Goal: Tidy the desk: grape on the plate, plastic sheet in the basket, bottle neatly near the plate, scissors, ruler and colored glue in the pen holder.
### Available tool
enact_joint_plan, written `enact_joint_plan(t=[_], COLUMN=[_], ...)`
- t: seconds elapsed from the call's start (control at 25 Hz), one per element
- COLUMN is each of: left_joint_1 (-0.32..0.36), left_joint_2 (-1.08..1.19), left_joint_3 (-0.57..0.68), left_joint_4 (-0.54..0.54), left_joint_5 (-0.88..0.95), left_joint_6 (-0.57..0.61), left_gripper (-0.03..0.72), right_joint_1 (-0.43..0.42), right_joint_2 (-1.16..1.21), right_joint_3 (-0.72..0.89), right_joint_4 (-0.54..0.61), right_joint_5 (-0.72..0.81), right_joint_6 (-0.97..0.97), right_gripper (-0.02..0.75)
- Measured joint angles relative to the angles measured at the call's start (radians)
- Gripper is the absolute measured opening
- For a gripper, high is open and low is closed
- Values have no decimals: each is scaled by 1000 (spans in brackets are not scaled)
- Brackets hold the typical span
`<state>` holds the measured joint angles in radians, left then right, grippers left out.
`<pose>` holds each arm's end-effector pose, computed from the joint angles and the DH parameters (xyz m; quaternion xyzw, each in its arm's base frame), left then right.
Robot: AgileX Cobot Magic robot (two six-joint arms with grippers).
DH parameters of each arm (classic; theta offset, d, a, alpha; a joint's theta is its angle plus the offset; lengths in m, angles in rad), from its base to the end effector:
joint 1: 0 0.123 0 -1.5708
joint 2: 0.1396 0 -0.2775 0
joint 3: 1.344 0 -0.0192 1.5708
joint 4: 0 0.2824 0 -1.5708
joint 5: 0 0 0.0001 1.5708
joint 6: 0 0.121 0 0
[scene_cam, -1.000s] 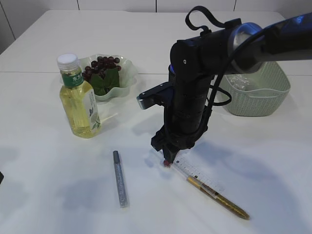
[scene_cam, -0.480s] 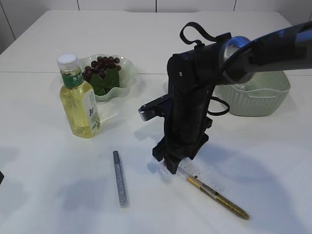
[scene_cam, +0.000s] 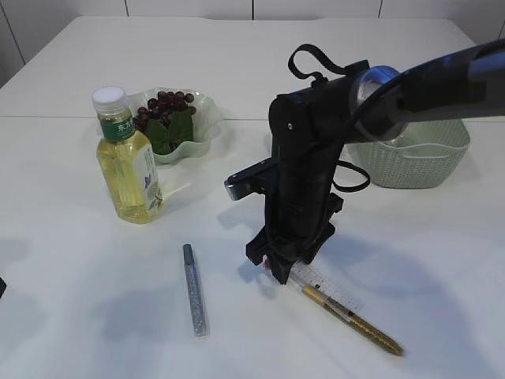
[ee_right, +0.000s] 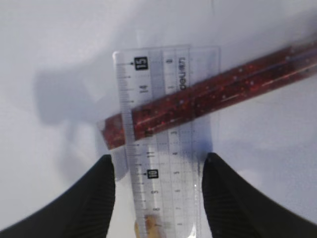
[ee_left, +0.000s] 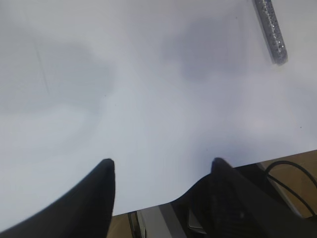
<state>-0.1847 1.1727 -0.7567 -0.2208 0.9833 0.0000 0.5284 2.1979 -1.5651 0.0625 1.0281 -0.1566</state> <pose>0.2261 -0.0647 0.2036 0.0424 0.9859 -0.1102 0.1185 0.3798 0.2292 0.0719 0.3204 -0.9469 -0.0260 0.0064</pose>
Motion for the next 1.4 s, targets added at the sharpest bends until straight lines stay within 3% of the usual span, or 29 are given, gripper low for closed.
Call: enact_joint_plan(t=[0.52,0.84,1.4], left_joint_1=[0,0,0], left_joint_2=[0,0,0], left_joint_3=[0,0,0], left_joint_4=[0,0,0], left_joint_5=[0,0,0], left_joint_6=[0,0,0], left_gripper=[442,442,442], right_joint_1=[0,0,0], right_joint_2=[10,10,-52], right_joint_3=[0,-4,-117], right_joint_4=[-2,-8,-38], right_joint_5=[-2,2,155], right_joint_6=[0,6,-9], right_gripper=[302,300,300])
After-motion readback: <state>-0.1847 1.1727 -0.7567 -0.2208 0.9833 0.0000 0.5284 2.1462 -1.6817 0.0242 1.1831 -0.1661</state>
